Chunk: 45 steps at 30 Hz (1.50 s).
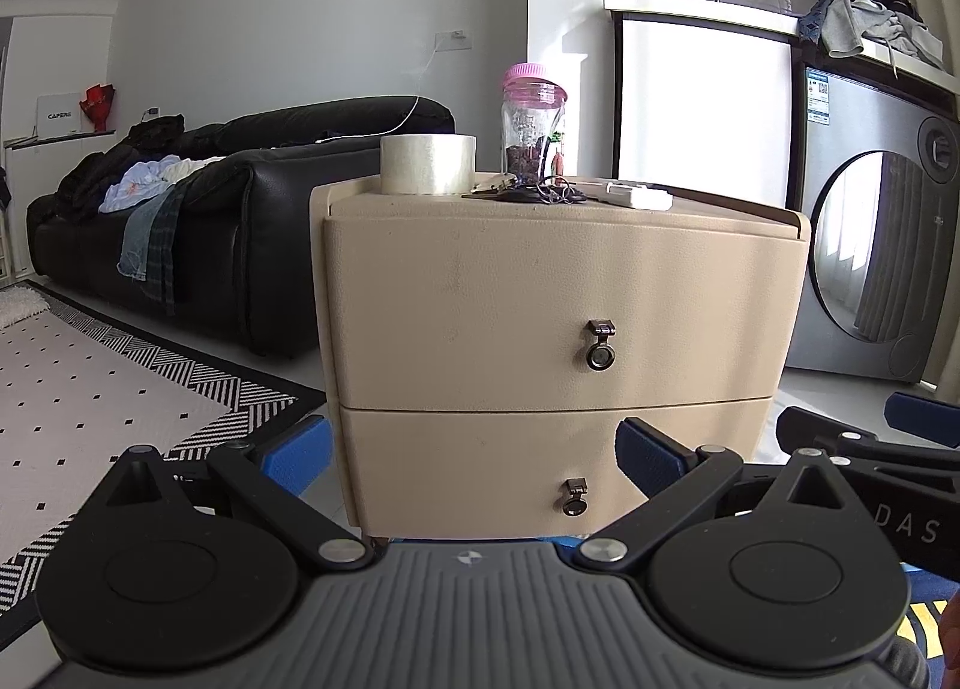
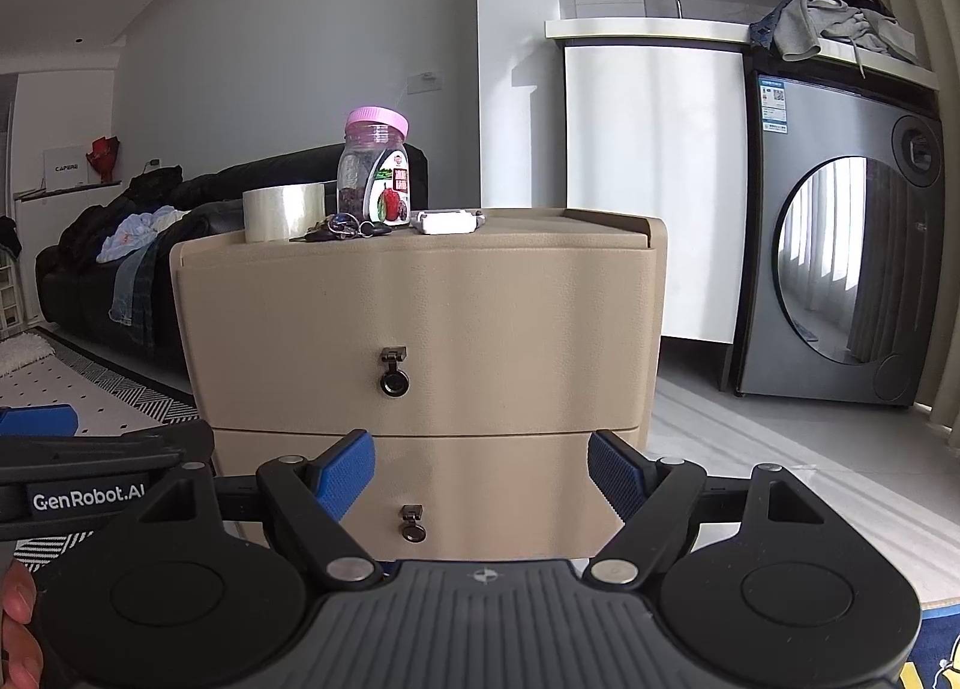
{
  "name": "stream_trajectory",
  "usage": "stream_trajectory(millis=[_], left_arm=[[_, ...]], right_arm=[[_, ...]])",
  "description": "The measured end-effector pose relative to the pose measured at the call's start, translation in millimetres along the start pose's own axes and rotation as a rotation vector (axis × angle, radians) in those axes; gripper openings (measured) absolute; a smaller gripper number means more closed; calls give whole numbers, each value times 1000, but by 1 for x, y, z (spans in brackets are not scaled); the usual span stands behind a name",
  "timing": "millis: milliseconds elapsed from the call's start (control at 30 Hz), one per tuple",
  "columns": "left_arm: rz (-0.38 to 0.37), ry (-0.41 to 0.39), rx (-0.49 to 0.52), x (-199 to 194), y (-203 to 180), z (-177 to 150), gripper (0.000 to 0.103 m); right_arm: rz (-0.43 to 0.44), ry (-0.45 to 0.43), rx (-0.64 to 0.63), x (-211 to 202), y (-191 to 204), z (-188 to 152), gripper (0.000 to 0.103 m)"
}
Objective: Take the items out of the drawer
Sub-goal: 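Move the right tool toward the black ring pull of the top drawer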
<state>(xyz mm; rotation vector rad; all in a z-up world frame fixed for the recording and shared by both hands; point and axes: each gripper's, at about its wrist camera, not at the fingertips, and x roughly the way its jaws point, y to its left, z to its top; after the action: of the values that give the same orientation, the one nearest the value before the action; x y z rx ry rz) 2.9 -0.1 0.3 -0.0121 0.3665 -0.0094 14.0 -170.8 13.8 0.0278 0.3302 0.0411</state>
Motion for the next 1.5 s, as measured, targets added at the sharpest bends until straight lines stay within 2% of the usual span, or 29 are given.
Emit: stream_trajectory(millis=[233, 300, 800, 1500], left_arm=[[-1, 2, -2, 6, 3, -2, 103], [-1, 0, -4, 7, 4, -1, 103], [29, -37, -22, 4, 18, -1, 103], [34, -29, -44, 9, 30, -5, 103]], right_arm=[[4, 2, 7, 2, -10, 2, 81], [-10, -1, -26, 2, 0, 2, 81], [9, 0, -17, 18, 4, 0, 81], [30, -26, -32, 96, 23, 6, 81]])
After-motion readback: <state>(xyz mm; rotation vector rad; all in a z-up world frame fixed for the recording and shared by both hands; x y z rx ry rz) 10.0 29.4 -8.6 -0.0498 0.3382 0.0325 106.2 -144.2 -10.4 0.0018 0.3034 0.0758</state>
